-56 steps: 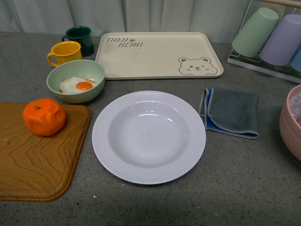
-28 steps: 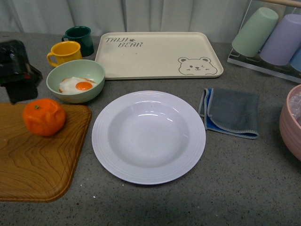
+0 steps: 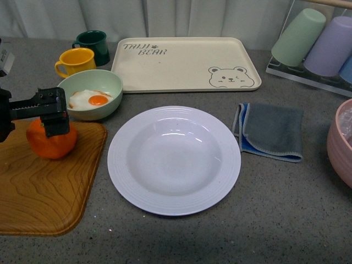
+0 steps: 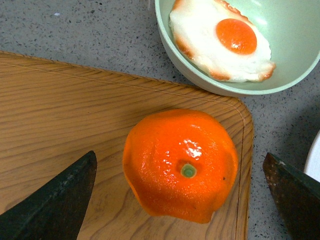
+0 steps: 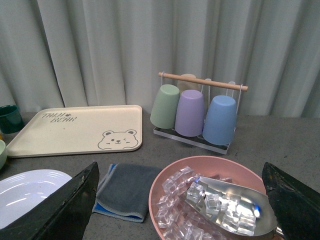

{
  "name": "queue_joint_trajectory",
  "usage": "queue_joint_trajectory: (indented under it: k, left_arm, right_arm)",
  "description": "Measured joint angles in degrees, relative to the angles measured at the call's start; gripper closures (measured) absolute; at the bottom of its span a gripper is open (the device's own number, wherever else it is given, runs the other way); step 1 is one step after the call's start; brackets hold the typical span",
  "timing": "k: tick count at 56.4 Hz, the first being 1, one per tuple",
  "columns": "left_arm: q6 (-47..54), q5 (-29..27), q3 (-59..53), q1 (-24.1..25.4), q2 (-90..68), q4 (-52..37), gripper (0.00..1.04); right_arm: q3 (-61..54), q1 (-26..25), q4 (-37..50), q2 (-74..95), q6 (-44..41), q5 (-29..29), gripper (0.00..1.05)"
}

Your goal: Place orange and plate with both arms

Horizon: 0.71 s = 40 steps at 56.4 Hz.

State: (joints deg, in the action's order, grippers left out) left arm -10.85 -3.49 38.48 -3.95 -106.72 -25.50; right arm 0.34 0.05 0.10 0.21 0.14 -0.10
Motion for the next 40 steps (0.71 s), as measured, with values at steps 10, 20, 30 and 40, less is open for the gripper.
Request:
queue_joint_trajectory:
  k: [10, 20, 30, 40]
  left_arm:
    - [-0.83, 1.16, 2.08, 0.09, -2.34, 0.26, 0.07]
    - [-0.20, 1.66, 2.84, 0.02, -3.85, 2.64, 0.18]
    - [0.24, 1.77, 2.89, -0.04, -4.24, 3.08, 0.42]
    - [-0.24, 2.12, 2.14, -1.09, -1.14, 3.63, 0.52]
  right_arm:
    - [0.00, 0.00, 0.00, 0.00, 0.00, 0.00, 0.09]
    - [0.00, 0.00, 0.00, 0.00, 0.00, -0.02, 0.09]
    - [0.00, 0.00, 0.00, 0.00, 0.00, 0.00, 0.09]
    - [0.00, 0.00, 0.00, 0.00, 0.00, 0.00, 0.09]
